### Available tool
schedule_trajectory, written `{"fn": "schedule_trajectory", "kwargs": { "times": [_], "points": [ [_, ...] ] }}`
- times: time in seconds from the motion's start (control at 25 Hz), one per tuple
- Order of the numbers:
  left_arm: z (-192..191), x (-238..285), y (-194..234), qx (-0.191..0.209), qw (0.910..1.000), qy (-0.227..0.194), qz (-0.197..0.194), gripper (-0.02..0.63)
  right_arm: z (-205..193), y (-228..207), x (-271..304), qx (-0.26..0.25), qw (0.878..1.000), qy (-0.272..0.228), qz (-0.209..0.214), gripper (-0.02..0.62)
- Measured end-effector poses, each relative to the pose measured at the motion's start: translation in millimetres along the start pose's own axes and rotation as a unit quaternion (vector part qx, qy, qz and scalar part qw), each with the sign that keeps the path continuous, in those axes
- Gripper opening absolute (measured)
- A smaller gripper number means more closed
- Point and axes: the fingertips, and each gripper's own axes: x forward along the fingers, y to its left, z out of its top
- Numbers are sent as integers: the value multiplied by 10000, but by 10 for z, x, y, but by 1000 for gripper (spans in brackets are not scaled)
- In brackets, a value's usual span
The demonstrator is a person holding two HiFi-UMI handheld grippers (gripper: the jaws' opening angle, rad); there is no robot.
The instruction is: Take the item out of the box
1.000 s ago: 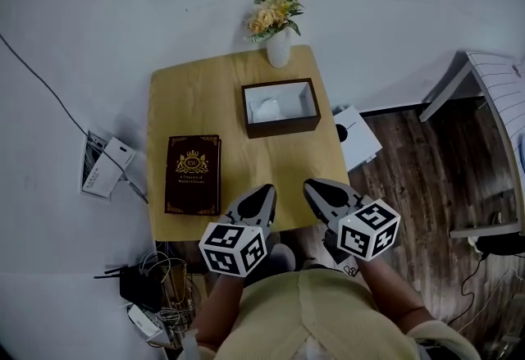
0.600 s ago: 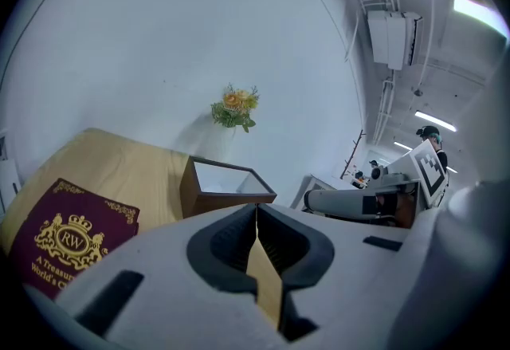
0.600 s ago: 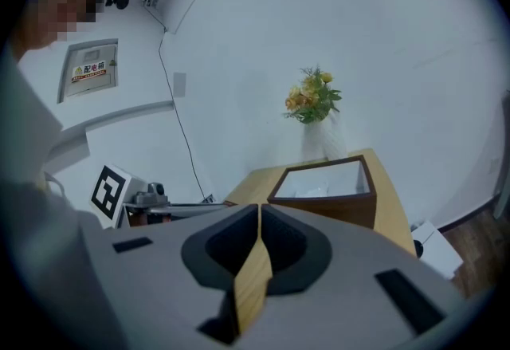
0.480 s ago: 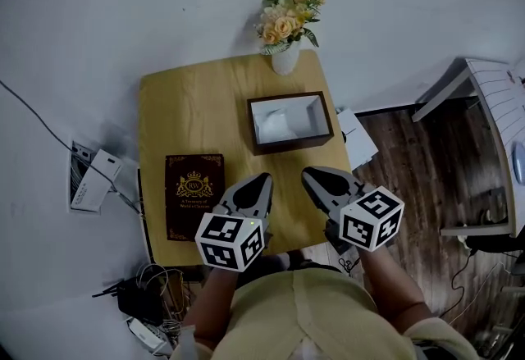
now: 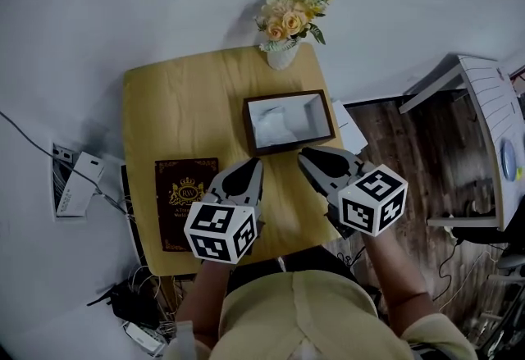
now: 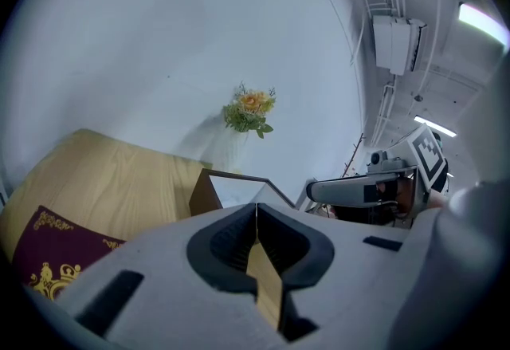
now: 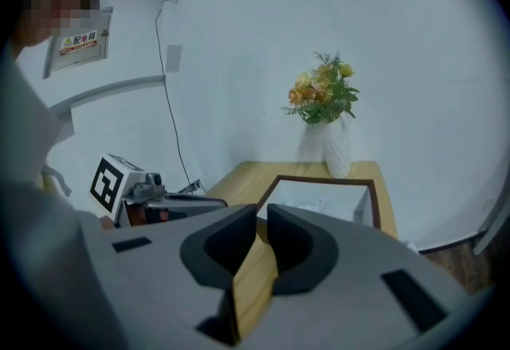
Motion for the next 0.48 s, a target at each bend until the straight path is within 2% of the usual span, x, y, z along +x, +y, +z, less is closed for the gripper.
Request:
{"fn": "schedule_trajectory", "kwargs": {
  "times": [0.24, 0.48],
  "points": [
    [159, 89, 85, 85, 9997, -75, 210, 23, 178, -114, 93, -277, 9995, 151, 68, 34],
    [308, 156, 135, 197, 9985, -117, 490, 23, 302, -319, 290, -444, 9967, 620, 272, 37]
  ]
}}
